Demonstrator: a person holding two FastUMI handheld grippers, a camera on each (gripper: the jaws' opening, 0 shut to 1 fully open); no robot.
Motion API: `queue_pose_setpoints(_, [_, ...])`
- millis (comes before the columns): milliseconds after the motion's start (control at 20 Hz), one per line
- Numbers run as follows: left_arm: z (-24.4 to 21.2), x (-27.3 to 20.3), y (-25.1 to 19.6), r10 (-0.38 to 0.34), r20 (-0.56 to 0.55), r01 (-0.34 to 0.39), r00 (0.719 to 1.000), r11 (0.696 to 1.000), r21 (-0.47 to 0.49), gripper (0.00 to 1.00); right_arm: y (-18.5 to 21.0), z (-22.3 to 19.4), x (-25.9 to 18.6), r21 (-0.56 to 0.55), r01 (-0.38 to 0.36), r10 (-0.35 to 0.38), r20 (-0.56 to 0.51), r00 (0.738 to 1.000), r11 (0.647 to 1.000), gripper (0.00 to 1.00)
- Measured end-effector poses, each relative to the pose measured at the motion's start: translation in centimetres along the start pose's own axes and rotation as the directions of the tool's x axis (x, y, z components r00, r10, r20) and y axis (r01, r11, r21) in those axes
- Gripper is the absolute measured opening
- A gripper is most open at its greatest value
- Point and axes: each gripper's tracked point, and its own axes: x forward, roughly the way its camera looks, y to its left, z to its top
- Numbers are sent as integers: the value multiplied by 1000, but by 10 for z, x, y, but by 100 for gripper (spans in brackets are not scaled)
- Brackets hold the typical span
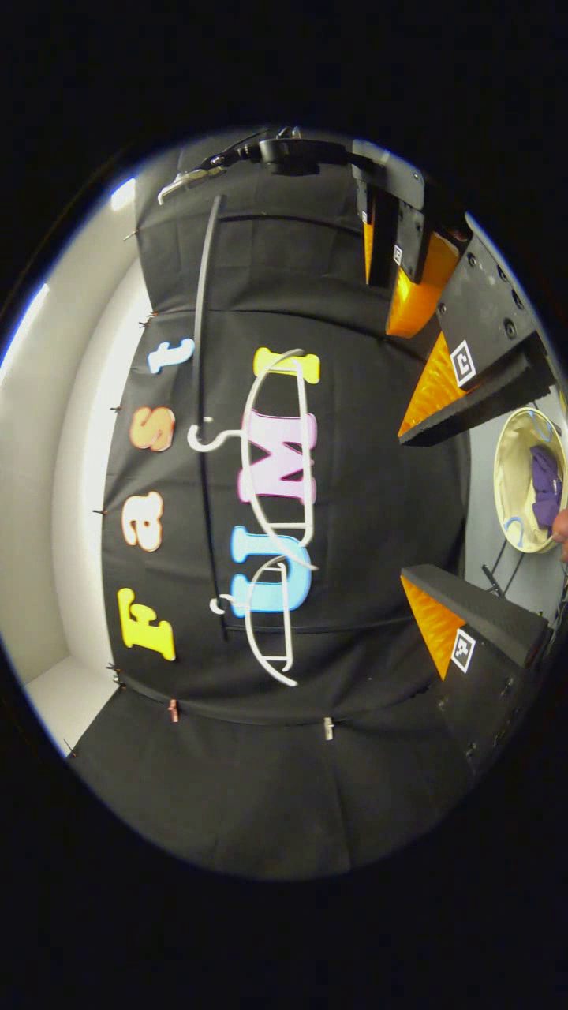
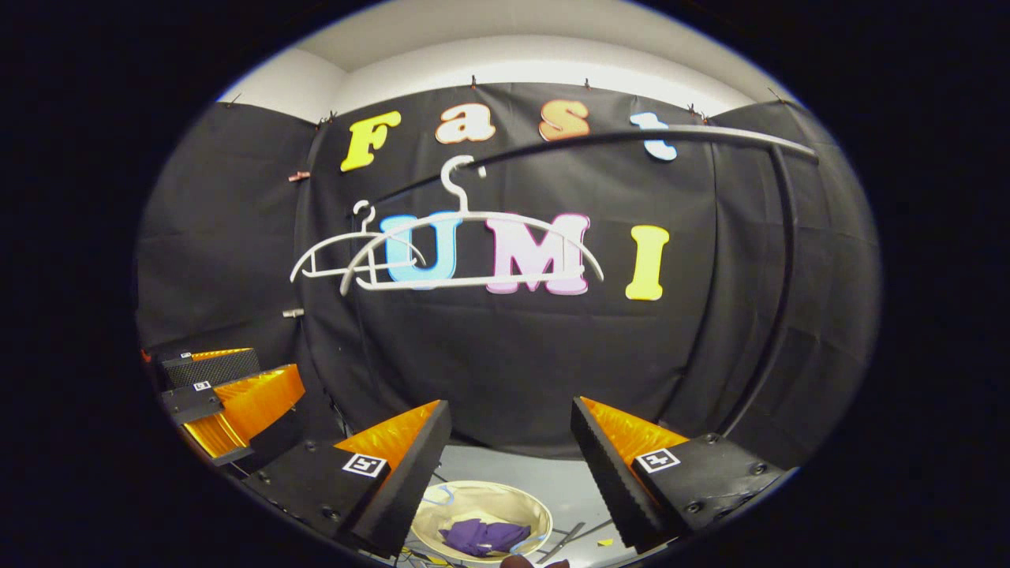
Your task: Grasp the clothes on the hanger with both hands and then place them into the laundry hamper below.
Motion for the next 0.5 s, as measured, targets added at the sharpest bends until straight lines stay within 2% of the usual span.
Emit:
queue_pose_setpoints(100, [25,-15,7,15,31,-15,999,1000,12,99,3,21,-19,-9,11,-10,37,999,1000,98])
queue_pose_setpoints(150, [37,-23,6,14,48,-15,999,1000,20,92,5,31,-27,-5,19,-19,64,998,1000,98])
queue_pose_setpoints(500, [58,-66,9,24,98,-27,995,999,38,92,10,72,-85,0,49,-48,187,981,999,97])
